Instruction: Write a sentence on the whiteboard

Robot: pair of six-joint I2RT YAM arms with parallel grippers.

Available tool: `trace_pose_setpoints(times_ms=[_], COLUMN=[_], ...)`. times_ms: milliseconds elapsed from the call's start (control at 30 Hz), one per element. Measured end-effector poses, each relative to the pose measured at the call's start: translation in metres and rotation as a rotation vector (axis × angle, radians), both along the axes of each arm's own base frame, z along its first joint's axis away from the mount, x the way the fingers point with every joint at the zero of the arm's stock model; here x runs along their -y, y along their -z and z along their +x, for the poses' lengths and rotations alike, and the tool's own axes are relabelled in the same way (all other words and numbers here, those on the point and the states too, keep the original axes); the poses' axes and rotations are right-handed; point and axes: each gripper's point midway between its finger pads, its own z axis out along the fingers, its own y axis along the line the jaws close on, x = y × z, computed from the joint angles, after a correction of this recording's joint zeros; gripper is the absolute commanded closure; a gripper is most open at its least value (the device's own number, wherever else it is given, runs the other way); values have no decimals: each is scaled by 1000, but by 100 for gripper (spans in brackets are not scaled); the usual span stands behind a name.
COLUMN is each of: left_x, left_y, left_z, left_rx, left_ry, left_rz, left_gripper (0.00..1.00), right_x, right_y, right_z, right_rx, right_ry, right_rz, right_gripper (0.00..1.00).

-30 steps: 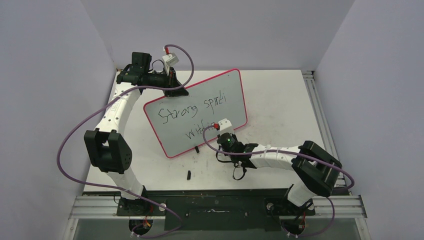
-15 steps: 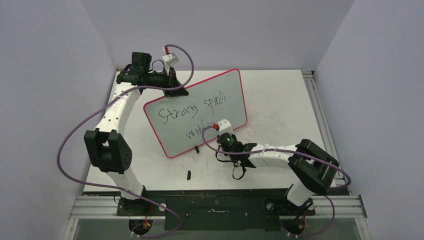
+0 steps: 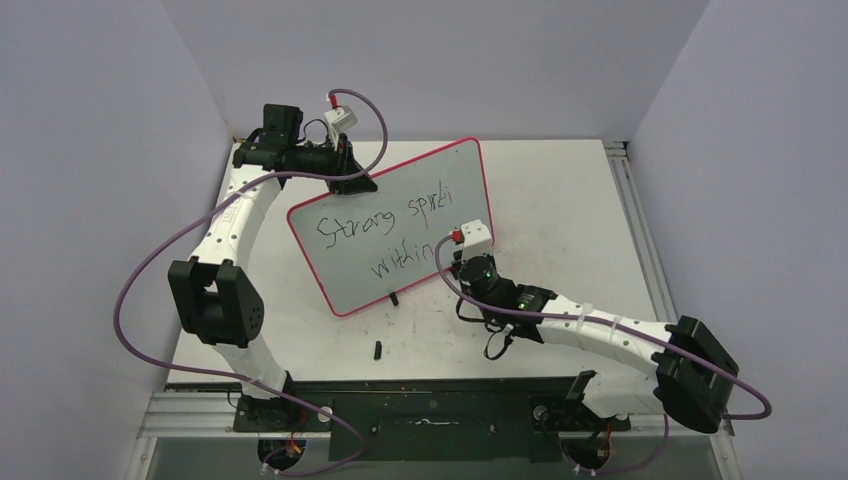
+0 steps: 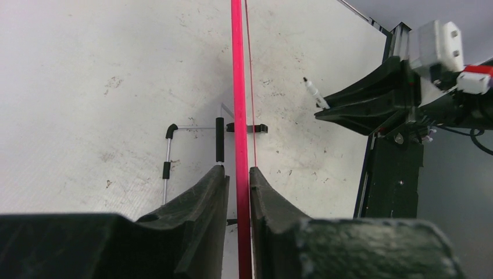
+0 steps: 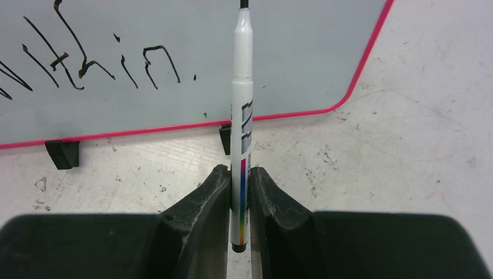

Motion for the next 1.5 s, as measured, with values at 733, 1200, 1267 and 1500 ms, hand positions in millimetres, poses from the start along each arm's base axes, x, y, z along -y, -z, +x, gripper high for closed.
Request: trace_pose_setpoints(times_ms=[733,1200,1267,1500], left_x=[-3,-23,-22,-25], left_y=[0,3,4,14], left_z=[5,14,12,13], left_rx=[4,-17,-29,-65], left_ry=[-51,-149,-147,-161], left_rz=[6,-40,-45,-40], left_gripper=[36,34,33,32], right_x=[28,28,29,30], right_y=[-30,-25,-24,-24], right_z=[-9,-14,-14,-14], right_rx=[56,48,46,45], right_ry=[69,67,68,74], right_rz=[-8,-17,-19,-16], right_gripper=[95,95,95,95])
